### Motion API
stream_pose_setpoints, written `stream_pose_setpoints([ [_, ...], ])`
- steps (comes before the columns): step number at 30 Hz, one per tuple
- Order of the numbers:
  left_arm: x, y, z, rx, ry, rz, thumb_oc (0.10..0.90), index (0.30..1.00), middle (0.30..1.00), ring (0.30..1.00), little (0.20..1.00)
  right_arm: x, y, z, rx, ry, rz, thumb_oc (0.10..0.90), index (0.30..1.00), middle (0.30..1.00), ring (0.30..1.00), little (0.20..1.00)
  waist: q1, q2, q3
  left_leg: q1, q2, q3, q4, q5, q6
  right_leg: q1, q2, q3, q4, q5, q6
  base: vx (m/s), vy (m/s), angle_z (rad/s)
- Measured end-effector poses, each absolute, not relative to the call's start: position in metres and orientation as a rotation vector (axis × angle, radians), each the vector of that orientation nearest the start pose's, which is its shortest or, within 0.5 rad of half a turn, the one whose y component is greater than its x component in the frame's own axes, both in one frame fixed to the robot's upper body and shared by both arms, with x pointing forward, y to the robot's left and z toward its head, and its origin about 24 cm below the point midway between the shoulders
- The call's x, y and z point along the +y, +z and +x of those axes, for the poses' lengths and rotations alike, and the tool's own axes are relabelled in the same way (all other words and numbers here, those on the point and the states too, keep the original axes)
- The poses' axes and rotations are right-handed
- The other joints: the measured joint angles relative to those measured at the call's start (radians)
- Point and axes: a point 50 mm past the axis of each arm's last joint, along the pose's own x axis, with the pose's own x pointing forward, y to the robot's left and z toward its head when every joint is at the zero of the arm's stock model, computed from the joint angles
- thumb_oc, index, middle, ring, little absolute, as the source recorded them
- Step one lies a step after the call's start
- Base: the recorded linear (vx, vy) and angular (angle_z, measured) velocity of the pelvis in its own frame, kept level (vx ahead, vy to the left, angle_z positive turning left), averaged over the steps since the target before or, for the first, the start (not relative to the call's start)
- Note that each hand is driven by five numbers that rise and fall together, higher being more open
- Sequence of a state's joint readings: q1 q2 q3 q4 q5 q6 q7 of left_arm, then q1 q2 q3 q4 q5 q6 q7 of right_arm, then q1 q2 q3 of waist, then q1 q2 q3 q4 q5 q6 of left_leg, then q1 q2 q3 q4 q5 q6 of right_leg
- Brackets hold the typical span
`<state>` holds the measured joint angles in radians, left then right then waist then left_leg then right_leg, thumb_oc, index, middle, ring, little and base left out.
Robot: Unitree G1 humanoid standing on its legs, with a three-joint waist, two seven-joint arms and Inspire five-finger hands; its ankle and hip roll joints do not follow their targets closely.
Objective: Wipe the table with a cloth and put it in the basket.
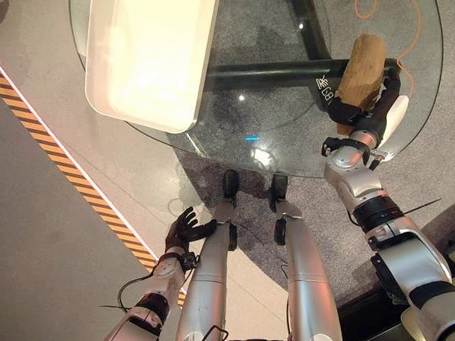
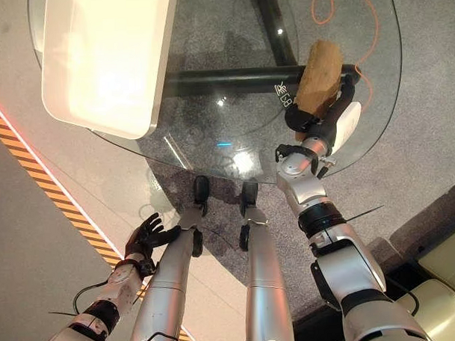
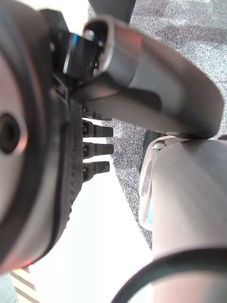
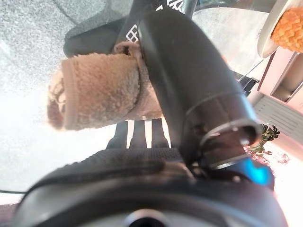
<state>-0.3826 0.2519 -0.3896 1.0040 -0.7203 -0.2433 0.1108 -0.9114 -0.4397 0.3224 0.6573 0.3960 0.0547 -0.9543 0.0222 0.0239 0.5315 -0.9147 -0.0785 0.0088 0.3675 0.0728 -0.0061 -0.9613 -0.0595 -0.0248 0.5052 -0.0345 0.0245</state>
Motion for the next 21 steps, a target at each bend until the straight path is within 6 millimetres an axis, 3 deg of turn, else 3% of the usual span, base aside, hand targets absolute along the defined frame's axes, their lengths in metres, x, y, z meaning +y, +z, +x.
stream_pose_setpoints([
  [3,0.185,-0.059,0.279,0.448,0.134,-0.175,0.8,0.9,0.9,0.9,0.9,-0.203,0.188,0.384,-0.221,-0.77,-0.168,0.8,0.9,0.9,0.9,0.9,0.001,0.0,0.0,-0.009,0.0,-0.001,0.0,-0.001,0.001,-0.007,0.0,0.0,0.001,0.001,0.0,0.0,0.0,0.0],
  [4,0.185,-0.059,0.279,0.449,0.134,-0.176,0.8,0.9,0.9,0.9,0.9,-0.203,0.187,0.384,-0.216,-0.767,-0.167,0.589,0.719,0.719,0.719,0.689,0.001,-0.001,0.0,-0.01,-0.001,-0.001,0.001,-0.003,0.004,-0.007,0.0,0.0,0.002,0.001,0.0,0.0,0.0,0.0],
  [5,0.185,-0.059,0.279,0.449,0.134,-0.177,0.8,0.9,0.9,0.9,0.9,-0.205,0.186,0.384,-0.209,-0.766,-0.166,0.446,0.596,0.596,0.596,0.546,0.001,-0.001,-0.001,-0.01,-0.002,-0.001,0.001,-0.003,0.004,-0.007,-0.001,0.0,0.005,0.001,0.0,0.0,0.0,0.0],
  [7,0.185,-0.06,0.279,0.448,0.134,-0.177,0.8,0.9,0.9,0.9,0.9,-0.207,0.185,0.385,-0.201,-0.772,-0.173,0.416,0.571,0.571,0.571,0.516,0.0,-0.003,-0.001,-0.01,-0.002,-0.002,0.001,-0.003,0.004,-0.007,-0.002,0.0,0.006,0.001,0.0,0.0,0.0,0.0],
  [8,0.185,-0.06,0.279,0.448,0.134,-0.177,0.8,0.9,0.9,0.9,0.9,-0.208,0.185,0.385,-0.2,-0.776,-0.176,0.1,0.3,0.3,0.3,0.2,0.0,-0.004,-0.002,-0.01,-0.003,-0.003,0.001,-0.003,0.004,-0.007,-0.002,-0.001,0.007,0.001,0.0,0.0,0.0,0.0],
  [15,0.185,-0.06,0.279,0.444,0.136,-0.178,0.8,0.9,0.9,0.9,0.9,-0.226,0.189,0.387,-0.176,-0.761,-0.184,0.1,0.3,0.3,0.3,0.2,-0.004,-0.004,-0.002,-0.014,-0.003,-0.012,0.002,-0.002,0.004,-0.007,-0.002,-0.009,0.006,0.001,0.0,0.0,0.0,0.0],
  [21,0.186,-0.06,0.279,0.442,0.14,-0.178,0.8,0.9,0.9,0.9,0.9,-0.227,0.189,0.388,-0.169,-0.741,-0.161,0.1,0.3,0.3,0.3,0.2,-0.01,-0.004,-0.002,-0.014,0.0,-0.023,0.001,0.001,-0.001,-0.003,0.002,-0.021,0.003,-0.002,-0.004,0.0,0.004,0.02],
])
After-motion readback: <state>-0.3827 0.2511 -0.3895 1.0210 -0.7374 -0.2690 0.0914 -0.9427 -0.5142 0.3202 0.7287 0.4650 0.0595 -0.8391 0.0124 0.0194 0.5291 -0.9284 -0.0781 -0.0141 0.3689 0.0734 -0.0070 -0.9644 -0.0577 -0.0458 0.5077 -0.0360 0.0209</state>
